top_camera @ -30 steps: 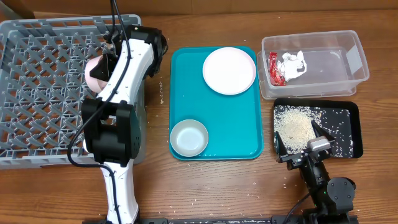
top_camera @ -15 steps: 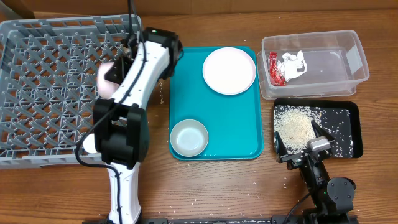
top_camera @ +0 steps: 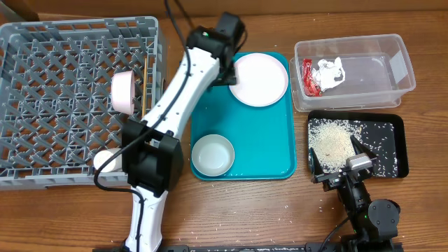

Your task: Sort waste into correct bins and load items into the dishwasher

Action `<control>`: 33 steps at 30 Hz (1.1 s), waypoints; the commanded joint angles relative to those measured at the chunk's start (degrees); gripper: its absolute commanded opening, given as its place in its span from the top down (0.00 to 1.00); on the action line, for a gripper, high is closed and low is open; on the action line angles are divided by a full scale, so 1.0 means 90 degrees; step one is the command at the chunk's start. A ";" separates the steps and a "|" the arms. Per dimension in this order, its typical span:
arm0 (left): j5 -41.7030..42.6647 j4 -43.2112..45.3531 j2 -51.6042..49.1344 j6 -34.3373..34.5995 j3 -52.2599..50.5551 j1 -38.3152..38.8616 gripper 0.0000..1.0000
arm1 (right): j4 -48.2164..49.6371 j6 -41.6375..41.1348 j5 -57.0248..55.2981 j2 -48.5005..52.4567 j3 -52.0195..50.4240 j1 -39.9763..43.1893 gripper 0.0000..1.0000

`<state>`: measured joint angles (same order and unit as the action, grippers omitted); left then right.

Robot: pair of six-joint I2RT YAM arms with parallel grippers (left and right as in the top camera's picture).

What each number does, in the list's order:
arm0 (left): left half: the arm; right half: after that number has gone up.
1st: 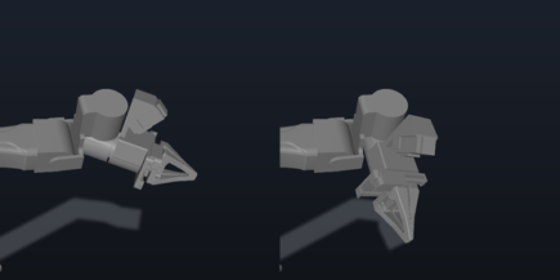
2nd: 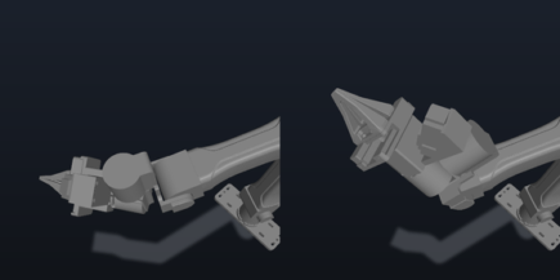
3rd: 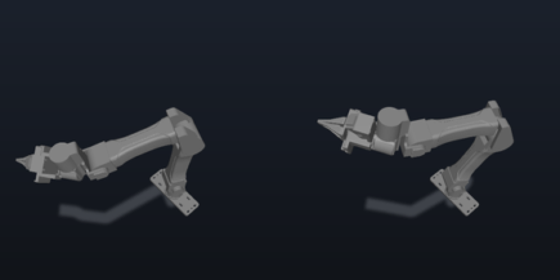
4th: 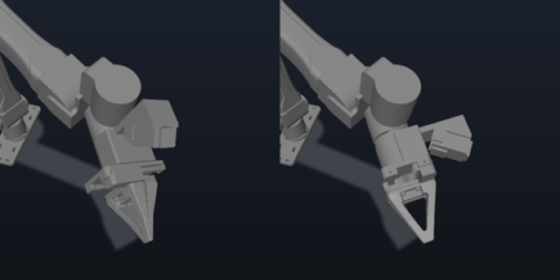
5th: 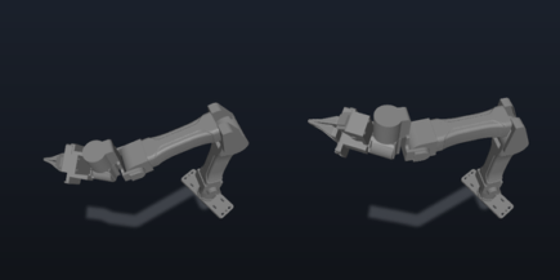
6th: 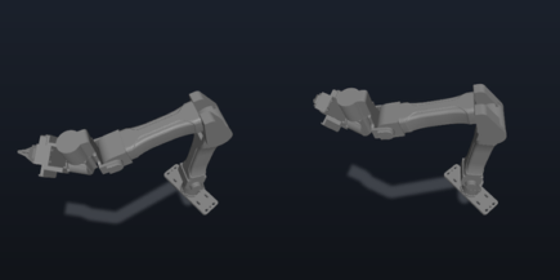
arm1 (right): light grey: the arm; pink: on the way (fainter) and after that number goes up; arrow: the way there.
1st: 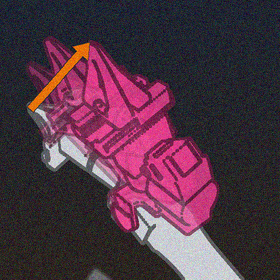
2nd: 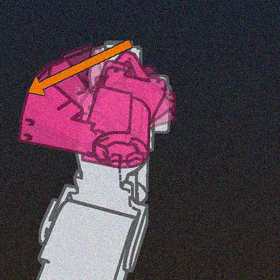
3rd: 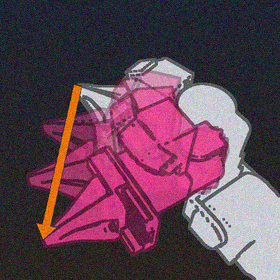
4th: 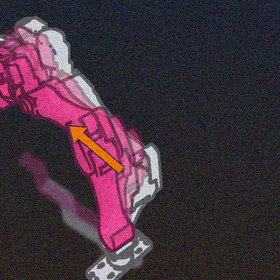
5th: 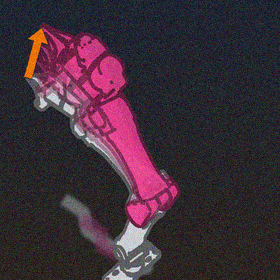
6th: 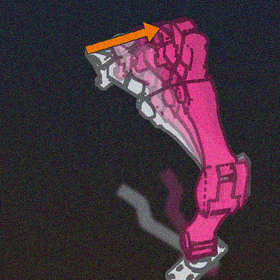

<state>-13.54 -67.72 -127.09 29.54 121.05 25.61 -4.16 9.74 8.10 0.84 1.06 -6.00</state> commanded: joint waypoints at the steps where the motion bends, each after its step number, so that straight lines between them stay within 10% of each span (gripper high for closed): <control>1: 0.1528 0.0503 0.0192 -0.0291 -0.0194 0.0005 0.08 | 0.0022 0.0019 -0.0063 -0.0075 -0.0068 0.0007 0.00; 4: 0.1882 0.0622 0.0197 -0.0257 -0.0243 -0.0019 0.38 | 0.0022 0.0019 -0.0063 -0.0075 -0.0068 0.0007 0.01; 8: 0.1914 0.0566 0.0342 -0.0413 -0.0221 -0.0058 0.34 | 0.0022 0.0017 -0.0063 -0.0075 -0.0068 0.0007 0.00; 16: 0.2025 0.0180 0.0823 -0.0597 -0.0221 -0.0102 0.61 | 0.0022 0.0019 -0.0063 -0.0075 -0.0068 0.0007 0.00; 22: 0.1872 -0.1372 0.1156 -0.0571 -0.0221 -0.0104 0.57 | 0.0022 0.0017 -0.0063 -0.0075 -0.0068 0.0007 0.00; 28: 0.1430 -0.2531 0.1542 -0.0522 -0.0221 -0.0260 0.75 | 0.0022 0.0019 -0.0063 -0.0073 -0.0068 0.0007 0.00; 33: 0.0085 -0.2708 0.2448 -0.0039 -0.0223 -0.0607 0.60 | 0.0022 0.0017 -0.0063 -0.0075 -0.0068 0.0007 0.00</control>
<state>-2.46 -90.91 -112.95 25.63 118.74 22.63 -4.16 9.72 8.08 0.84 1.06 -6.00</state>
